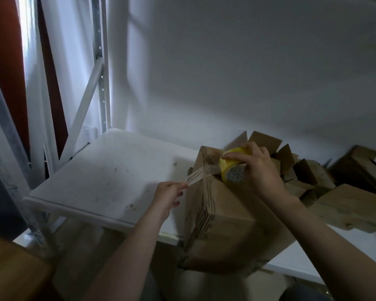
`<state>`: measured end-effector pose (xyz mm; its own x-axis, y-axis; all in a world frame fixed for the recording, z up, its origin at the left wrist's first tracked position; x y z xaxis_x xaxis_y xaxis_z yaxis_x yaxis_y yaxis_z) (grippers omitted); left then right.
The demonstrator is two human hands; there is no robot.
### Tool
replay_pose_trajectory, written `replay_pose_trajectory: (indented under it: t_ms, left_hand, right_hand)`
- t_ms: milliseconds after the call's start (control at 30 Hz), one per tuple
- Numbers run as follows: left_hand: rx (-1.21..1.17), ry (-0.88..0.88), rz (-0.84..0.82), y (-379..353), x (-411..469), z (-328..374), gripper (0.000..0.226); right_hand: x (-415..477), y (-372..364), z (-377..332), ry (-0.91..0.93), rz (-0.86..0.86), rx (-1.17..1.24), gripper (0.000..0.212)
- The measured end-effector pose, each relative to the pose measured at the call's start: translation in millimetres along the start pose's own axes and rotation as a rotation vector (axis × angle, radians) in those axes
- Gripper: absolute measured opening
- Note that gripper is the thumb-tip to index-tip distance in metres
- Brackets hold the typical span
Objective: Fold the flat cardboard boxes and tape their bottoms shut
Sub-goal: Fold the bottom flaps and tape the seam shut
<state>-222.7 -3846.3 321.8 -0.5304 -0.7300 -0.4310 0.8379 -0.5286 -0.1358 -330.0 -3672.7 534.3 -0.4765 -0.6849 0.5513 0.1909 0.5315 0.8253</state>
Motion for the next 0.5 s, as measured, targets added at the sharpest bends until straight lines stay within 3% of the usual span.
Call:
replay_pose_trajectory:
  t_ms: [133,267,400,500]
  left_hand:
    - [-0.001,0.013,0.033,-14,1,-13,0.02]
    - [-0.065,0.066,0.014,-33,-10,-24,0.008]
    - [-0.048,0.033,0.047,-36,-7,-30,0.024]
    - [-0.011,0.068,0.118,-27,-9,-39,0.054]
  right_hand:
    - [-2,0,-2,0.0,0.015,0.01,0.072]
    - [-3,0,-3,-0.015,0.023,0.002,0.068]
    - [-7,0,-3,-0.01,0.026,-0.006,0.065]
    - [-5,-1,-4,-0.02,0.005,-0.009,0.063]
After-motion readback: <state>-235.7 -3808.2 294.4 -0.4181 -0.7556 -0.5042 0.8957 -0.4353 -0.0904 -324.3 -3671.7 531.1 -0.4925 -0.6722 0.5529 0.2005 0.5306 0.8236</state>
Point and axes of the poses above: each hand's wrist, its own x-axis towards the middle knuckle, its own y-axis out of the back of the hand, z = x × y, the point moved 9 cm from there along x, towards the middle knuckle, and after that the axes turned 10 degrees about z, right-handed, at the moved point
